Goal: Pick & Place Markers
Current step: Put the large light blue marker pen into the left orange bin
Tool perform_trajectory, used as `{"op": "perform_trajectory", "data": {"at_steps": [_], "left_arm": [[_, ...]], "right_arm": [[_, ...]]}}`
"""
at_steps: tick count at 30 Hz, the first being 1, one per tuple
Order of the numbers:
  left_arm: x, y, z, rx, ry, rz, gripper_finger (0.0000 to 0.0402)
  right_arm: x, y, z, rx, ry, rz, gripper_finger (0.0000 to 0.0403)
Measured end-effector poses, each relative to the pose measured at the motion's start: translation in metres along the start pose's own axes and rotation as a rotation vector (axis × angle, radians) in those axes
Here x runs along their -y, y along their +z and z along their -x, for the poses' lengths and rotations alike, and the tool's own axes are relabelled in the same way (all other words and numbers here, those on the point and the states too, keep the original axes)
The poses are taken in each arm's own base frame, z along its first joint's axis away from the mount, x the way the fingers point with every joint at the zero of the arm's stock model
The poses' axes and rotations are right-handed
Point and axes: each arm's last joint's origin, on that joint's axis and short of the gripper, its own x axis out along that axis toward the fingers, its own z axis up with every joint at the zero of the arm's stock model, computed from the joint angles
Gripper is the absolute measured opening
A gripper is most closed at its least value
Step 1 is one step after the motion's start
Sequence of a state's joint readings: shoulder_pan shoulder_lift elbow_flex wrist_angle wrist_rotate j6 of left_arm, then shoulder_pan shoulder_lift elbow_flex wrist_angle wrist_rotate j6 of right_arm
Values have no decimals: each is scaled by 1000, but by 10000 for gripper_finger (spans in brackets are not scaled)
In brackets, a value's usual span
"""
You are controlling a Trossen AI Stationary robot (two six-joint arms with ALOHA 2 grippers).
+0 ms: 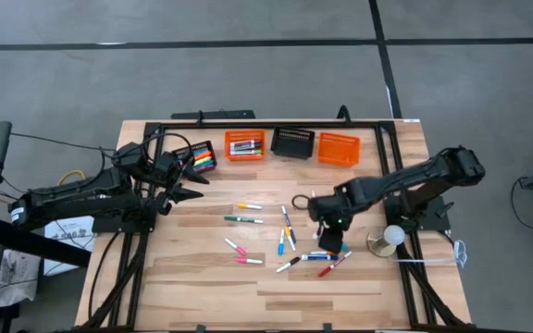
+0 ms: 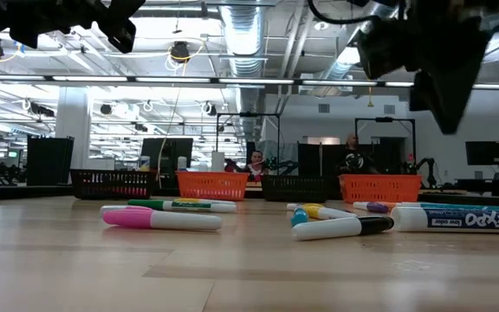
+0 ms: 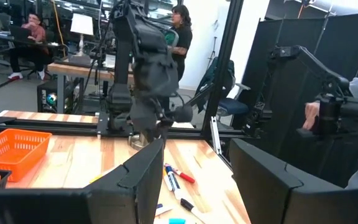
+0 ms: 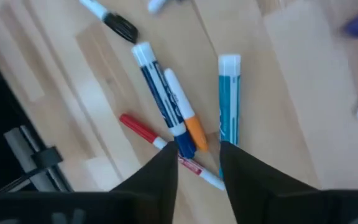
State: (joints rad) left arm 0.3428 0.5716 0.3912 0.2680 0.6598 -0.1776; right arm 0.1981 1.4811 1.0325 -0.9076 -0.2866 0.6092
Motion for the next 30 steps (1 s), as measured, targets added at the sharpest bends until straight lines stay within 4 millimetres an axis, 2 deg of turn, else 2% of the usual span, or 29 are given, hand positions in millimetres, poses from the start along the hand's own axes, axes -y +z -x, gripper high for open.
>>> {"op": "perform_trajectory", "data": {"at_steps": [7, 14, 23, 30], "left_arm": [[0, 0, 0, 0, 0, 0, 184], [0, 0, 0, 0, -1, 15, 184], [0, 0, 0, 0, -1, 19, 184], [0, 0, 0, 0, -1, 23, 184]], "right_arm": [[-8, -7, -32, -27, -72, 29, 180], [-7, -1, -56, 8, -224, 59, 228], [1, 9, -91, -28, -319, 53, 230], [11, 17, -98, -62, -331, 35, 216]]}}
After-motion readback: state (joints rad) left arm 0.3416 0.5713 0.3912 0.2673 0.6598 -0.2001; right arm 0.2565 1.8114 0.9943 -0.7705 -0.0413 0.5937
